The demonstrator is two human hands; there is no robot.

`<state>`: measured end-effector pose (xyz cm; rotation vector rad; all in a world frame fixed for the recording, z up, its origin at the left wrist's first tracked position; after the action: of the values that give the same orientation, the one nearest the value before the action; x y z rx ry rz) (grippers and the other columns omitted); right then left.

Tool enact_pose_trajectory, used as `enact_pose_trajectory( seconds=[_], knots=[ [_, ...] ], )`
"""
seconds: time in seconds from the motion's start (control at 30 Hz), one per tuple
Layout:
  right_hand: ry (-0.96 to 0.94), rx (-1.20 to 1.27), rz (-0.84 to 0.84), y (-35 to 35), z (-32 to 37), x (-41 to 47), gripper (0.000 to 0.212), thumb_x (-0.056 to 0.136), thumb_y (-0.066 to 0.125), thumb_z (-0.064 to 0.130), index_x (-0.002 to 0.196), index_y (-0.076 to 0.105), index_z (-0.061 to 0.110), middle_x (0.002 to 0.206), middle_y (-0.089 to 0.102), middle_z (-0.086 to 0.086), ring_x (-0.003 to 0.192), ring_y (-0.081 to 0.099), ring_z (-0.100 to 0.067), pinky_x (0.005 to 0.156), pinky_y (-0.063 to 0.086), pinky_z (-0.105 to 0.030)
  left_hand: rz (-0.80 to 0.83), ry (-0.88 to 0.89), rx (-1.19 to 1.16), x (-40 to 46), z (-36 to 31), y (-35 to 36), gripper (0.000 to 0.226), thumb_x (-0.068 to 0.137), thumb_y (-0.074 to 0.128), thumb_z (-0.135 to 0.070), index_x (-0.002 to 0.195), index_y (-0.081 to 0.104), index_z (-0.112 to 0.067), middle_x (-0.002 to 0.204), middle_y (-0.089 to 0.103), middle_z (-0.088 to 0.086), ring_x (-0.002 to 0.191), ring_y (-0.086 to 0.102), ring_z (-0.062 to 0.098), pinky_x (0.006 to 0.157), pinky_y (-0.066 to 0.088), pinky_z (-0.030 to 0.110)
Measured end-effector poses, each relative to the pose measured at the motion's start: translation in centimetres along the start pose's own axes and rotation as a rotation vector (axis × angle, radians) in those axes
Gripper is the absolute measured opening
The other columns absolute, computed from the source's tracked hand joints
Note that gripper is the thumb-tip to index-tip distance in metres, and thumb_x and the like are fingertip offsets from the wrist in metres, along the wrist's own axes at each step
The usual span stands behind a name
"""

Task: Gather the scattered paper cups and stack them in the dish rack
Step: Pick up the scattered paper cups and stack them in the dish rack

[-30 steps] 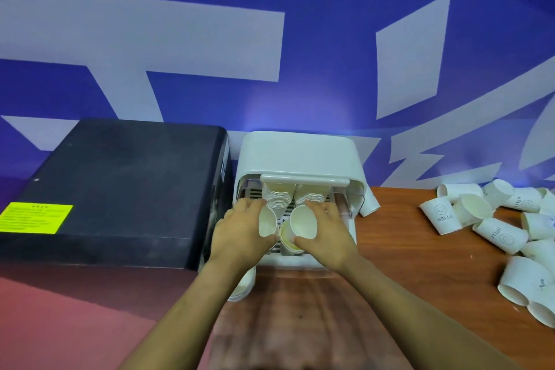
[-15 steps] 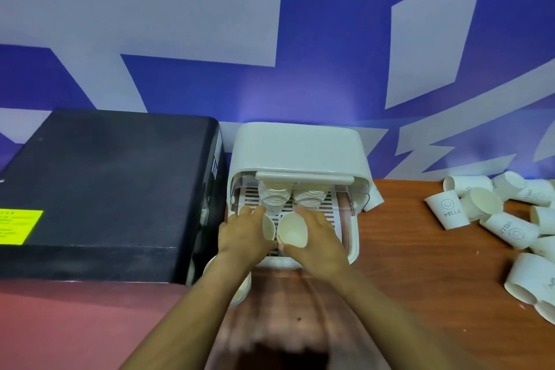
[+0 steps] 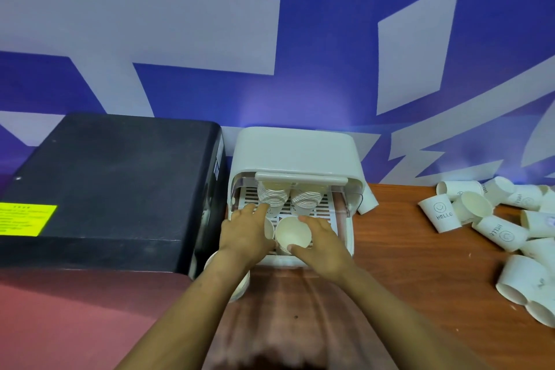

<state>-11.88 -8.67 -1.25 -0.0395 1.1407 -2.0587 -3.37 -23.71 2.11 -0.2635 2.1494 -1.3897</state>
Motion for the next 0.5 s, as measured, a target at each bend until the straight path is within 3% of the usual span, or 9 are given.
enact_pose_trajectory(
  seconds=[0.17, 0.3, 0.5],
  knots=[
    [0.034, -0.014, -0.016, -1.5, -0.7, -1.9, 0.041, 0.084, 0.064, 0.036, 0.123, 0.056, 0.024, 0.125, 0.056, 0.005, 0.11, 0.055, -0.011, 0.093, 0.046, -0.029, -0.156, 0.104, -0.079, -2.5, -1.9, -0.6, 0.061, 0.085, 0.062, -0.039, 0.139, 0.035, -0.028, 0.141, 0.042, -0.004, 0.127, 0.042, 0.021, 0.101, 0.037, 0.036],
    [0.069, -0.029, -0.07, -3.6, -1.0, -4.1, 0.035, 0.085, 0.062, 0.032, 0.118, 0.06, 0.024, 0.112, 0.061, 0.007, 0.099, 0.057, -0.009, 0.085, 0.045, -0.024, -0.224, 0.181, -0.16, -4.4, -3.7, -0.6, 0.049, 0.088, 0.056, -0.038, 0.134, 0.043, -0.028, 0.133, 0.05, -0.005, 0.12, 0.048, 0.019, 0.096, 0.043, 0.034],
    [0.145, -0.023, -0.107, -7.1, -3.8, -7.5, 0.03, 0.085, 0.06, 0.033, 0.114, 0.062, 0.026, 0.097, 0.065, 0.01, 0.09, 0.06, -0.009, 0.084, 0.049, -0.028, -0.157, 0.269, -0.235, -5.7, -7.9, 1.0, 0.041, 0.089, 0.054, -0.038, 0.128, 0.048, -0.027, 0.123, 0.059, -0.004, 0.113, 0.055, 0.018, 0.089, 0.047, 0.034]
  ],
)
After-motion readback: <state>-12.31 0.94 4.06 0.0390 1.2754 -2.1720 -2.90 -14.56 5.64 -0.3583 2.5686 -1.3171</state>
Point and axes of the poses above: each hand's wrist, its own x-axis towards the middle knuckle, its own y-axis out of the palm, z = x × y, the point moved 1 cm from there along x, towards the middle knuckle
